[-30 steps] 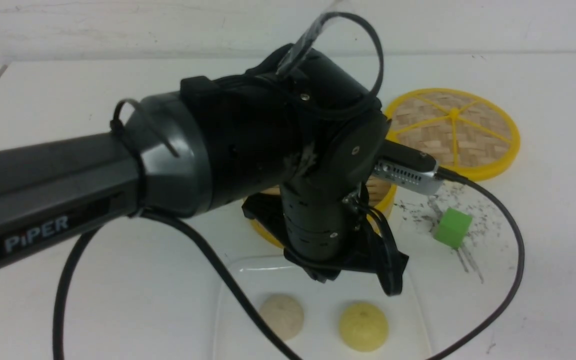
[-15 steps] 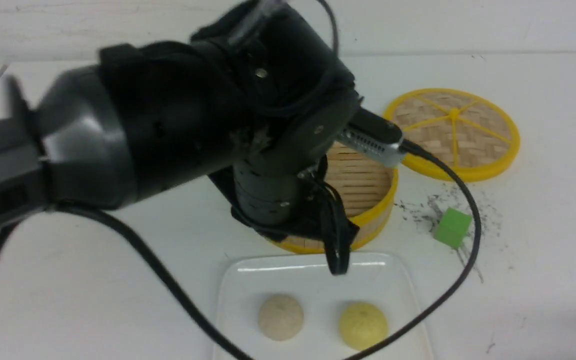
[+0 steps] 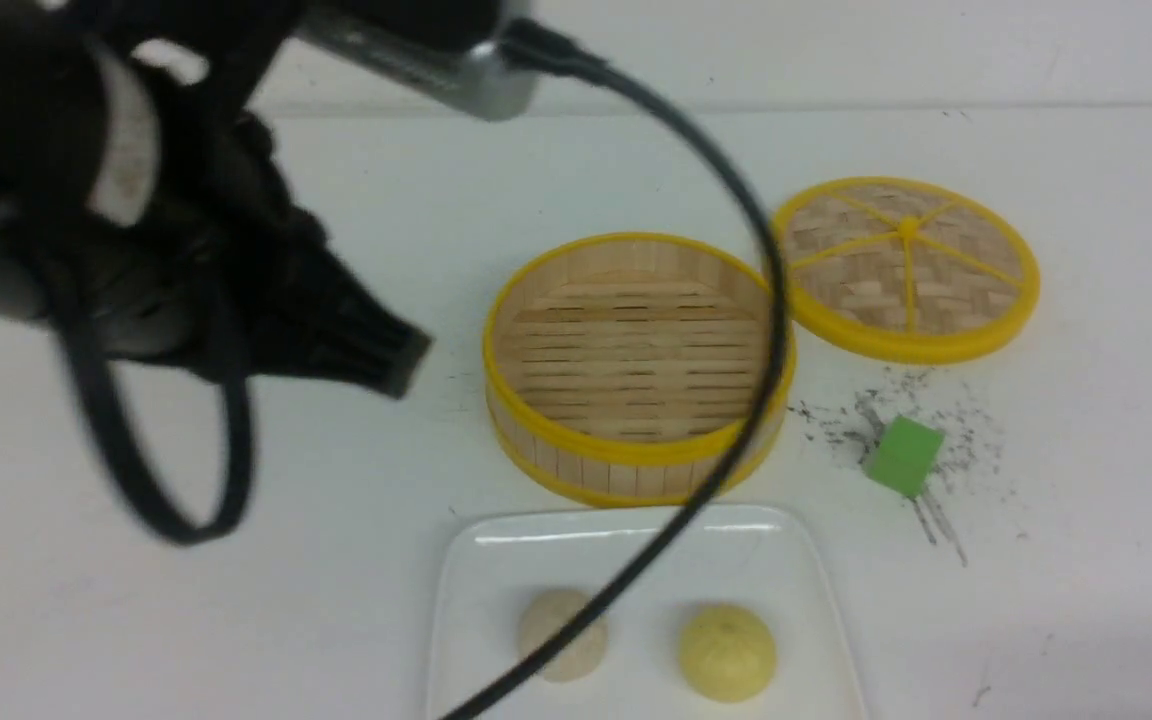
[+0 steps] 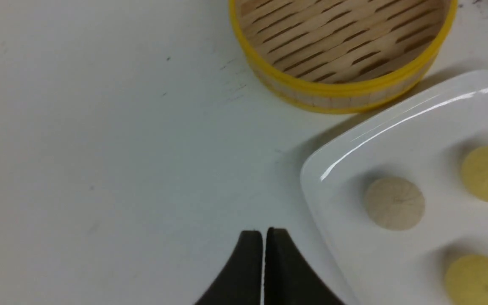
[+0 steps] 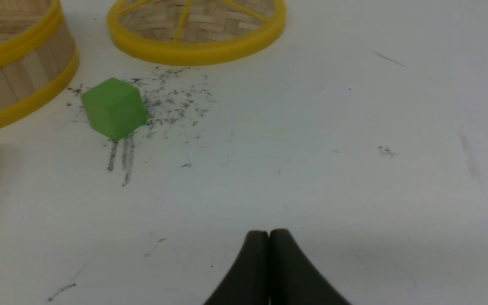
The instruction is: Put the steamed buns into the plate on the white tablecloth.
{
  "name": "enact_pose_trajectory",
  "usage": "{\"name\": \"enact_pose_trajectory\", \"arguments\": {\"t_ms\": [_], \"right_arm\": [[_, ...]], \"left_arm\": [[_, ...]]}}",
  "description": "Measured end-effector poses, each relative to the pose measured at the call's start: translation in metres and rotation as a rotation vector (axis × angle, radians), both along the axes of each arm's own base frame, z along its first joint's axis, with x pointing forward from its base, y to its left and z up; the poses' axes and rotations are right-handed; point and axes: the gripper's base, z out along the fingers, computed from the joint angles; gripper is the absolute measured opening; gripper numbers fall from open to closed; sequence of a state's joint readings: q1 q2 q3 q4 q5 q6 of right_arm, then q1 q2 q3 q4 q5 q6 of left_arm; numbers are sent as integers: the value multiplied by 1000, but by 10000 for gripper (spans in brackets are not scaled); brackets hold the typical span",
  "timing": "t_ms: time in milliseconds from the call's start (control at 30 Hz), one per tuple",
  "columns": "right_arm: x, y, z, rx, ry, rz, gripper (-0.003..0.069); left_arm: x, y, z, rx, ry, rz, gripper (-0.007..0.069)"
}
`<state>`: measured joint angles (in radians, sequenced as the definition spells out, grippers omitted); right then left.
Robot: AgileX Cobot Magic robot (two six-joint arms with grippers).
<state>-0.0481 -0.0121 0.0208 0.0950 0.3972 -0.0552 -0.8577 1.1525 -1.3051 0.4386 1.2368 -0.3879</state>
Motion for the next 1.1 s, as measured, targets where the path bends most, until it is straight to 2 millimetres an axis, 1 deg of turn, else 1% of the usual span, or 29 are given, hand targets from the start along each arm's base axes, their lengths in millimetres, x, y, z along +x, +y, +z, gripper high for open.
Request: {"name": "enact_pose_trajectory", "arguments": {"t_ms": [33,67,100,167,233,300,333,367,400,433,533,700,833,1100], "right_arm": [[0,-1,0,-22,1,-3,15],[0,-1,0,-30,1,-4,15],[0,-2,0,-61,3,-7,18],[0,-3,0,-84,4,-9,20],[0,-3,0,-95,5,-10,23],[0,-3,0,-95,5,-10,26],[0,-3,0,-95,5,-10,26],[0,-3,0,-95,5,-8,27],[0,-3,0,-95,5,-8,27],[0,-3,0,-95,4,0,29],[0,-2,0,-100,3,25,33],[0,-1,0,-100,3,37,36],[0,-1,0,-100,3,37,36],[0,-1,0,-84,5,38,41]], "left_arm": [[-6,16,-8,2,13,34,29],[-5,17,-11,10,19,40,29],[-12,33,-27,17,58,83,29],[-21,48,-46,-9,116,150,29],[-35,60,-65,-62,185,215,29],[-53,70,-78,-125,228,246,30],[-55,71,-82,-125,237,250,30],[-69,79,-88,-186,250,262,30],[-75,82,-91,-207,257,270,30],[-85,87,-94,-261,259,278,30],[-107,99,-96,-400,255,301,30],[-128,116,-95,-541,196,331,30],[-135,123,-93,-575,152,335,30],[-136,126,-93,-577,133,336,30]]}}
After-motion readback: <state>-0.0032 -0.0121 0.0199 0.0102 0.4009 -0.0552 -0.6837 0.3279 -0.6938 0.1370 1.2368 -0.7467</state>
